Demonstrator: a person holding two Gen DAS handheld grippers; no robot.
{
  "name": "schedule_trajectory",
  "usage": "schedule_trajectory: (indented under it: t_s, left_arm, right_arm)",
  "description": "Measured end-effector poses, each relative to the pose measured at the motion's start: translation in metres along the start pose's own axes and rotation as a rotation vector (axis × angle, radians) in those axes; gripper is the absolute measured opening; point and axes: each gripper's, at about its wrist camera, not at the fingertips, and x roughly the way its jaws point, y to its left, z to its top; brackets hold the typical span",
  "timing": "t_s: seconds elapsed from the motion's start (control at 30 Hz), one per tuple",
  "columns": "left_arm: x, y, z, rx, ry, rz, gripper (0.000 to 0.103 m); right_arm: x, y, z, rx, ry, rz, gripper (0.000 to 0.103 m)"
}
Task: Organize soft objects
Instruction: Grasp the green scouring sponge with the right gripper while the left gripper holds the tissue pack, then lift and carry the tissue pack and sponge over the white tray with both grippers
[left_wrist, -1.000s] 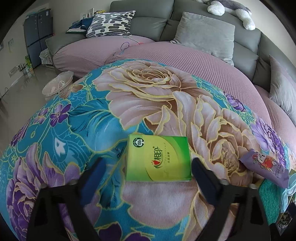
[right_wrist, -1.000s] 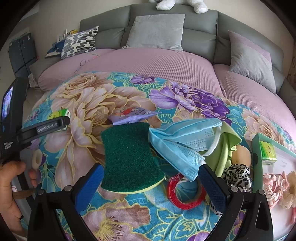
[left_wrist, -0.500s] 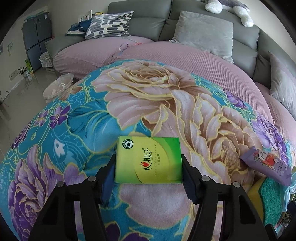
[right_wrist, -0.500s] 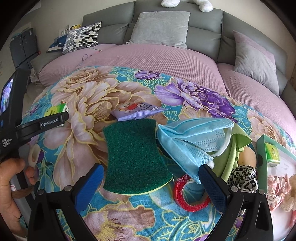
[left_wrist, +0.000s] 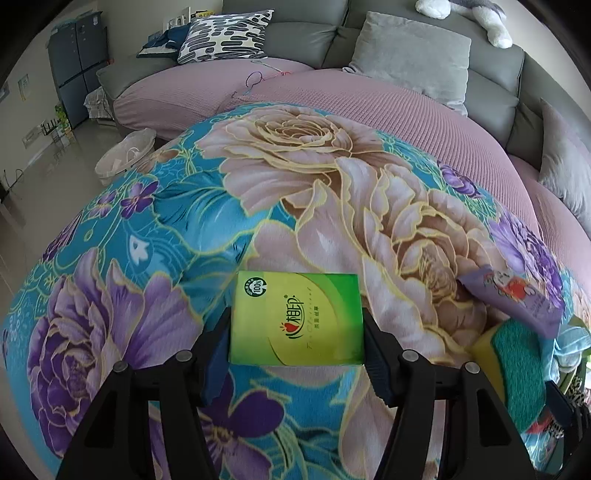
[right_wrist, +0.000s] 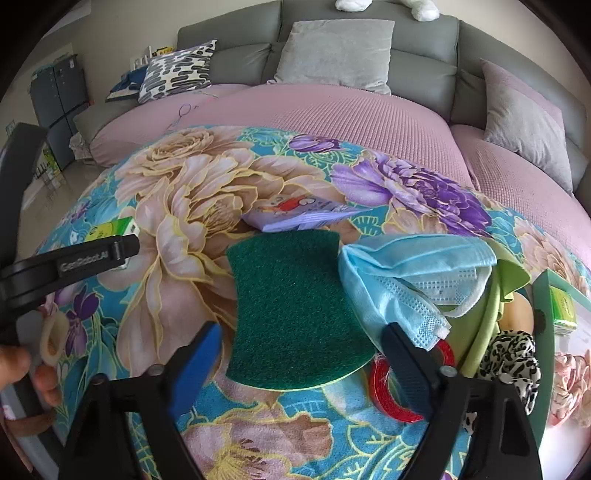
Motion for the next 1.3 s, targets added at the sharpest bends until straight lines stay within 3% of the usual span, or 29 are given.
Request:
schedule_trajectory:
  t_s: [0.5, 0.97, 1.3]
  left_arm:
    - [0.0, 0.004, -0.001, -0.014, 0.017, -0.013, 0.065]
    - [-0.036, -0.006, 0.002, 0.006, -0.06, -0.028, 0.065]
    - [-0.057, -0.022, -0.002, 0.028, -0.098, -0.034, 0.065]
  right_arm:
    - [0.006, 0.003, -0.001, -0.036, -0.011, -0.041, 0.072]
    - [-0.048, -0.004, 0.002, -0.018, -0.115, 0.033, 0.072]
    - [-0.068, -0.022, -0.005, 0.026, -0.132, 0.075, 0.072]
